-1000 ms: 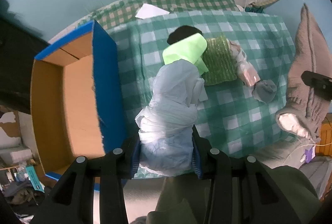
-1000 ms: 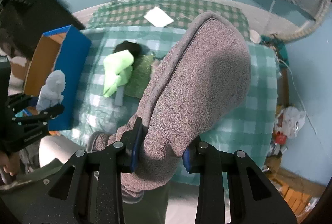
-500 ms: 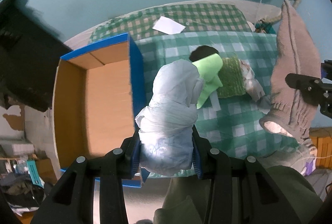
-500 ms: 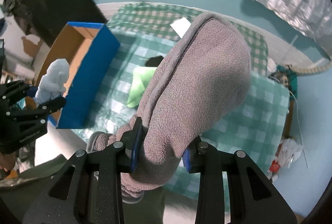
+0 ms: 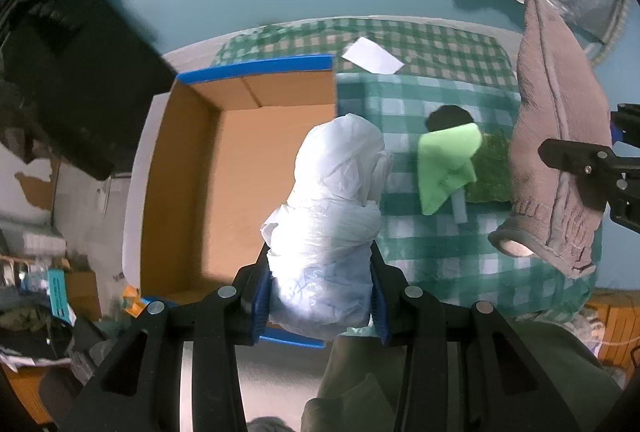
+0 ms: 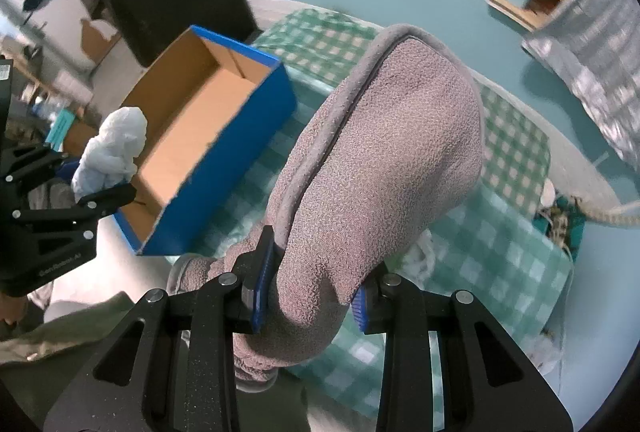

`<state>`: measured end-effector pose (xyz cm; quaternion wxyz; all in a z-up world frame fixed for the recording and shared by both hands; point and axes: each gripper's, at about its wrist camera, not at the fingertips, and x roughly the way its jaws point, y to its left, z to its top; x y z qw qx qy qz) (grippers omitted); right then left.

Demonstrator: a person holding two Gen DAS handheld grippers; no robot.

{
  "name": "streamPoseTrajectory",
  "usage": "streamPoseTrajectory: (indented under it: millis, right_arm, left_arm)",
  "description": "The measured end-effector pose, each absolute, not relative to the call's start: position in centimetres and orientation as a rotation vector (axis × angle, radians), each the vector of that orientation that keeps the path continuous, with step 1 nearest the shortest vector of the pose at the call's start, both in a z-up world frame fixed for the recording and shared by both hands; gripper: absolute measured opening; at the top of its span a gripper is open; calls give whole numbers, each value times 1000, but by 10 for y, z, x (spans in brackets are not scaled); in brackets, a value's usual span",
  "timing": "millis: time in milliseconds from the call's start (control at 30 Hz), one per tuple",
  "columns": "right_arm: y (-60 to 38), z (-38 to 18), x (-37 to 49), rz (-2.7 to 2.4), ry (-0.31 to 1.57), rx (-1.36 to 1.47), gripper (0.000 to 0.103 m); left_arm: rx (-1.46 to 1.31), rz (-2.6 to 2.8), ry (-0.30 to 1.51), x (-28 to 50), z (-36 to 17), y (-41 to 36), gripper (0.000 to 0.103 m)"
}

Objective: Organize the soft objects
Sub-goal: 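Lift the blanket with the right tool while the left tool carries the white bundle over the box, then open both tools to drop the blanket and white bundle into the box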

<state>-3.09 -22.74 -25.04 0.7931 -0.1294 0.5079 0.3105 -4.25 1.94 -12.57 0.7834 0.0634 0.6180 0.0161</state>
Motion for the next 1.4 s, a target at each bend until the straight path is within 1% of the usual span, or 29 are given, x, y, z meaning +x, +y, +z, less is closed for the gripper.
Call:
streamPoseTrajectory:
  millis: [767, 1400]
  right_arm:
    - [-95, -247, -18, 888, 1064, -482, 31]
    - [-25, -278, -13, 951, 1124, -561, 31]
  left_arm:
    - [13, 211, 1358, -42, -138, 110, 42]
    - [-18, 310, 1401, -37, -167, 164, 42]
